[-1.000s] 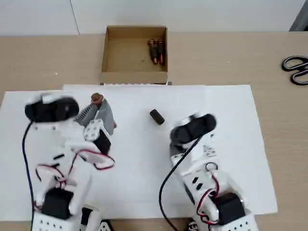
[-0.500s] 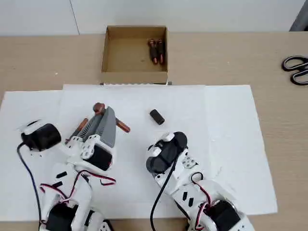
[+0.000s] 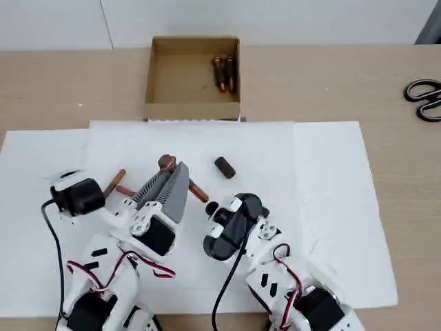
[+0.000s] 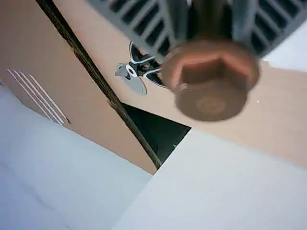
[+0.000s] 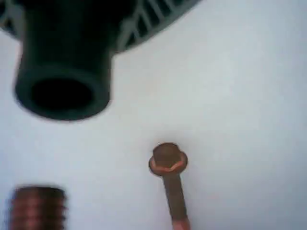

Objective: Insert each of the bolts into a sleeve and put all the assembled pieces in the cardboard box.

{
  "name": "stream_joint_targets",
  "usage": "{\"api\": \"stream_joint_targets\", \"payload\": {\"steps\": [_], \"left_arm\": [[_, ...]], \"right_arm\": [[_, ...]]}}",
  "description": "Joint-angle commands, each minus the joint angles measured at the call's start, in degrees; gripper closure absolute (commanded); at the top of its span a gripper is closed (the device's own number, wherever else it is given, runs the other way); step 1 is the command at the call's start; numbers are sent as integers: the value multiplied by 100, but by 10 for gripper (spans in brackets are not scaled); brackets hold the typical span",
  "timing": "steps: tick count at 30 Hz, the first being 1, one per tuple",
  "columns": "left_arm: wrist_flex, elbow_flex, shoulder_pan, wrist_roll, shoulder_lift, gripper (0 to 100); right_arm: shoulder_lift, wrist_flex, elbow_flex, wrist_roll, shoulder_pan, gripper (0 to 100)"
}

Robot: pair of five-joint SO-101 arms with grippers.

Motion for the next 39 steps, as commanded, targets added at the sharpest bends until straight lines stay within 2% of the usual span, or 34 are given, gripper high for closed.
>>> {"api": "stream_joint_targets", "payload": {"steps": [1,9,18,39], "left_arm": [[70,-57,44,9,-70,993],[571,-127,53,9,-70,993],[554,-101,484,9,-70,993],[132,75,167,-114,-70,993]], "right_arm": [[-75,-163,-26,53,-48,996],[-75,-171,-62,53,-48,996],[-66,-171,-62,53,-66,996],[-66,-171,-62,53,-66,996]]}}
